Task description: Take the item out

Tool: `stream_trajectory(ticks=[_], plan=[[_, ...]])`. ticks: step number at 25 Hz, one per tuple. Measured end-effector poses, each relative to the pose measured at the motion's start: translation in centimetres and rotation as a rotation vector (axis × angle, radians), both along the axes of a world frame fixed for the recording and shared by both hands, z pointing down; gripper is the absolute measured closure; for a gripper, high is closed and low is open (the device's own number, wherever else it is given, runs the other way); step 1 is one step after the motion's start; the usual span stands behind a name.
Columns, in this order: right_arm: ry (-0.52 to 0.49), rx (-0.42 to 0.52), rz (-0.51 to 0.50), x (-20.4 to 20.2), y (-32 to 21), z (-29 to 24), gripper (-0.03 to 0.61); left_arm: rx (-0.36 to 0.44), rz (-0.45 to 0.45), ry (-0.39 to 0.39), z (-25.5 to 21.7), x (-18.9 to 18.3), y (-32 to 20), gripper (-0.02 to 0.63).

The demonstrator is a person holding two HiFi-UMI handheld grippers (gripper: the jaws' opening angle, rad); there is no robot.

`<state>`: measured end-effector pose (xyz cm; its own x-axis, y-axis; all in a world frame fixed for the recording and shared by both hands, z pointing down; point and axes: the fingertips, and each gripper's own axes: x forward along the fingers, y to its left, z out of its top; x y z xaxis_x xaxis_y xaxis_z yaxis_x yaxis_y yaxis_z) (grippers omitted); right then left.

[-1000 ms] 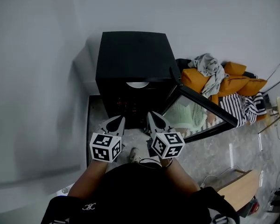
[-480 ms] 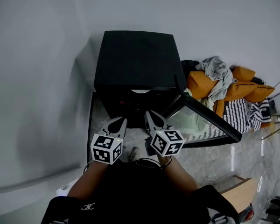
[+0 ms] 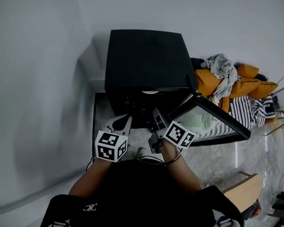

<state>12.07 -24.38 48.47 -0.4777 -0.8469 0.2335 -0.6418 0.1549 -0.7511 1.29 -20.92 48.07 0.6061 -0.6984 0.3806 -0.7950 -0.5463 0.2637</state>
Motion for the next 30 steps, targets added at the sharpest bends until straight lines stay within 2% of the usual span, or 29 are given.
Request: stream_trajectory(ticks=[2,4,6,8,17,30], plan=[[-0.197,-0.085,0.059,0.5,-0.4,1.1,0.571,0.006,0.011,0.005,-0.2,0.0,0.1,0.614],[-0.343,-0.149,0.127,1.3,-0.9,2.3,0.569,0.004,0.018,0.012,-0.1,-0.1,0.1,0.614],[-0.438,-0.184,0.183,2.2,-1.6,3.4,0.571,-0.005,0.025,0.024,0.0,-0.2,0.1,0.614],[-0.488,-0.204,0.205,2.5,-2.4,4.3,0.571,-0.007,0.023,0.031,-0.1,-0.5,0.0,0.614],[-0.625,-0.262,0.231,1.5,-5.3,6.1,0.571,-0.011,-0.015,0.017,0.5,-2.3,-0.1,0.614],[-0.62,-0.329,0.296,2.4,-7.9,8.5,0.569,-0.018,-0.053,0.012,0.5,-3.8,-0.7,0.614]])
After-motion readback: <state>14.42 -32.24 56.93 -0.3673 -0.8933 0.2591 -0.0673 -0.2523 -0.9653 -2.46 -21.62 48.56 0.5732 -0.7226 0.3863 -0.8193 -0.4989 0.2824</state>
